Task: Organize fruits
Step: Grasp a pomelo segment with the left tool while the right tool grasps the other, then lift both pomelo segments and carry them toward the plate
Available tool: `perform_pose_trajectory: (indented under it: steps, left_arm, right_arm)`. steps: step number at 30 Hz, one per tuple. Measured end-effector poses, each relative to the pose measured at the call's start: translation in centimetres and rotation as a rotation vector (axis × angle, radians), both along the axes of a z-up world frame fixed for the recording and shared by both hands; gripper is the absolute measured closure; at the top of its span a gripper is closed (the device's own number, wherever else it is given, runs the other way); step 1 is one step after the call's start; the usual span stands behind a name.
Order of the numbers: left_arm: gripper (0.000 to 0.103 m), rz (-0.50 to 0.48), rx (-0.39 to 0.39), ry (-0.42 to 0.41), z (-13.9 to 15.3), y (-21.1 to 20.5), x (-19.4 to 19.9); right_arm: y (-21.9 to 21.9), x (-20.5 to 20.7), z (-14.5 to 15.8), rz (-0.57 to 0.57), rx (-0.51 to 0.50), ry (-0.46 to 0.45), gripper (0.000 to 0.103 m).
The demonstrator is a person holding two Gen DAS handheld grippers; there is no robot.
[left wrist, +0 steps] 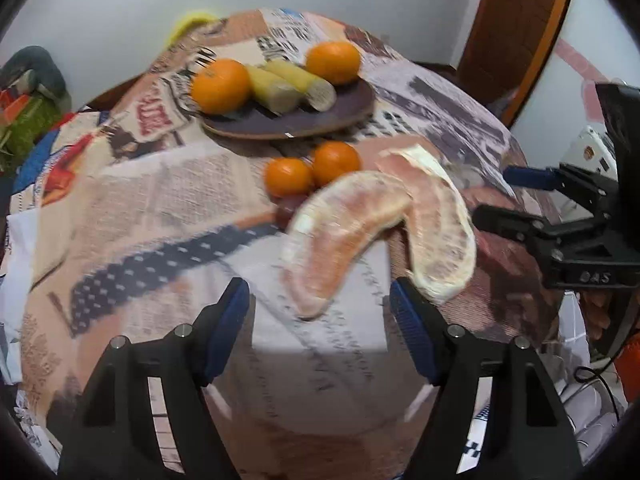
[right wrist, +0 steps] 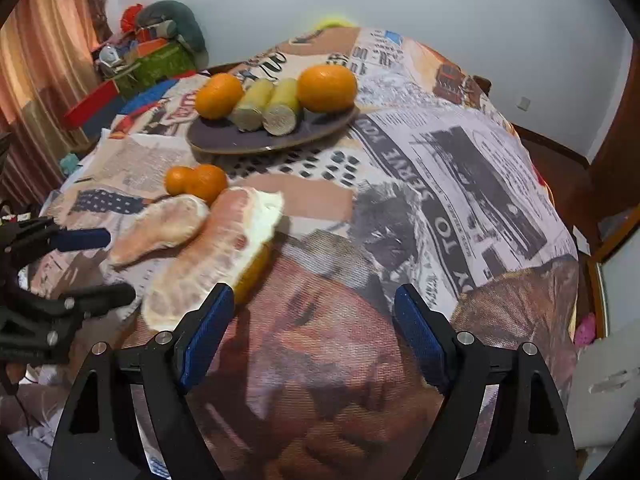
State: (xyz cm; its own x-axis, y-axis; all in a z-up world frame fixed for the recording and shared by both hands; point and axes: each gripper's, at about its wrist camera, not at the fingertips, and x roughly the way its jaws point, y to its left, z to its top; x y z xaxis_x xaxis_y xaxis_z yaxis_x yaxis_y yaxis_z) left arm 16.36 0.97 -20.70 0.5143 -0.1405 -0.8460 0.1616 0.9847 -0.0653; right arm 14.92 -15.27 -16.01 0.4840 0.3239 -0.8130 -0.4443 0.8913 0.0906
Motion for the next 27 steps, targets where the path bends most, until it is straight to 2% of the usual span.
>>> perform_pose_trajectory:
  steps: [6, 12, 17, 22, 27]
  left_arm:
    - [0.03, 0.022, -0.014, 0.023, -0.9, 1.4, 1.1]
    - [0.046, 0.007, -0.014, 0.004, -1.7, 1.3, 1.0]
    - [0.069, 0.018, -0.019, 0.001, -1.6, 1.8, 1.1]
    - [0.074, 0.033, -0.049, 0.008, -1.5, 2.4, 1.0]
    - [0.083, 0.013, -0.036, 0.013, -1.2, 2.4, -0.4]
  right_arm:
    - [2.3, 0.3, 0.0, 0.043, 0.075, 0.034, 0.023]
    - [4.8, 0.7, -1.4, 0.085, 0.086, 0.075, 0.022]
    - [5.5, 0.6, -1.6, 0.099, 0.085, 0.083, 0.022]
    - [6.2, 0.0, -1.9, 0.127, 0.012, 0.043, 0.024]
    - [4.8, -0.7, -1.7, 0.141, 0.02, 0.04, 0.029]
